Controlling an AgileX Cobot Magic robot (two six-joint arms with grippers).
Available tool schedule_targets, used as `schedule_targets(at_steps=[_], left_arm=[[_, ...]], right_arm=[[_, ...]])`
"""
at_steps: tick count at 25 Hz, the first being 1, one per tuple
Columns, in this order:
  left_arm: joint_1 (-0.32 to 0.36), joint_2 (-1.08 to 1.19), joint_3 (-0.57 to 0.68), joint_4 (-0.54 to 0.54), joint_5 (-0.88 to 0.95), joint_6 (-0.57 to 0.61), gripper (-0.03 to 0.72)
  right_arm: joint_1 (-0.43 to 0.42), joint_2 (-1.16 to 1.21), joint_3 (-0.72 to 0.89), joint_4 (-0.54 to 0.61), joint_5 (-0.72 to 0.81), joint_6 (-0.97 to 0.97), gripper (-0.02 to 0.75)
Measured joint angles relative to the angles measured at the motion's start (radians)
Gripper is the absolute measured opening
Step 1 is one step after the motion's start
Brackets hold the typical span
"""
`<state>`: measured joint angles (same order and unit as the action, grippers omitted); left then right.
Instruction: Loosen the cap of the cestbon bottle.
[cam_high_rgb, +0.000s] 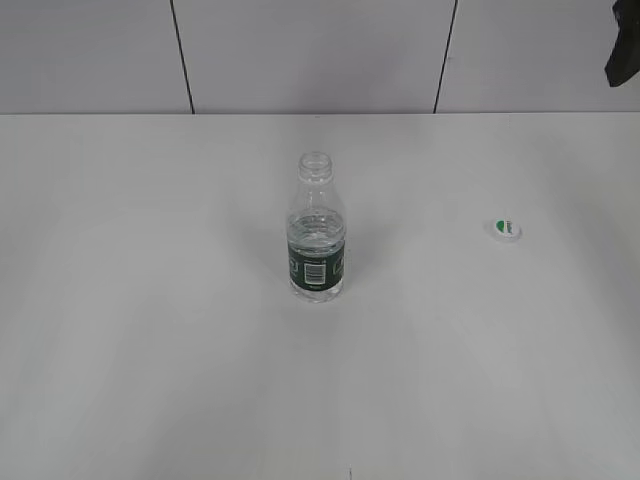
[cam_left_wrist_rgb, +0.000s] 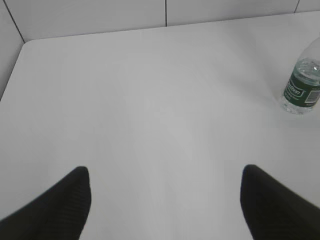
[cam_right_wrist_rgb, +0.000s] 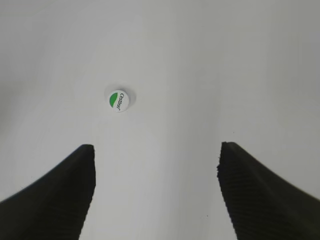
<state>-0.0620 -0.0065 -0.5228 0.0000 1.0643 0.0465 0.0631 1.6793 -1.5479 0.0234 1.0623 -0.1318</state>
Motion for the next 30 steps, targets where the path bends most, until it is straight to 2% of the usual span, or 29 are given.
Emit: schedule_targets(at_steps=[8,19,25,27,30], left_arm=[[0.000,0.000,0.003,0.000,0.003,0.000,0.556],[0.000,0.000,0.003,0.006,0.003,0.000,0.551],[0.000,0.000,0.003,0.009,0.003,0.000,0.546],[0.000,0.000,0.003,0.008,0.003,0.000,0.526],[0.000,0.000,0.003,0.008,0.003,0.000,0.515]], right_arm=[[0.000,-0.124,0.000,0.000,0.035,0.000,0.585],[0.000,-0.461,0.044,0.000,0.086,0.000,0.585],[0.000,-0.708,0.217,-0.004,0.087,-0.002,0.584],[0.000,-0.881,0.337,-0.007,0.077,-0.003,0.561],[0.000,-0.978,0.421,-0.007,0.058,-0.005,0.543]])
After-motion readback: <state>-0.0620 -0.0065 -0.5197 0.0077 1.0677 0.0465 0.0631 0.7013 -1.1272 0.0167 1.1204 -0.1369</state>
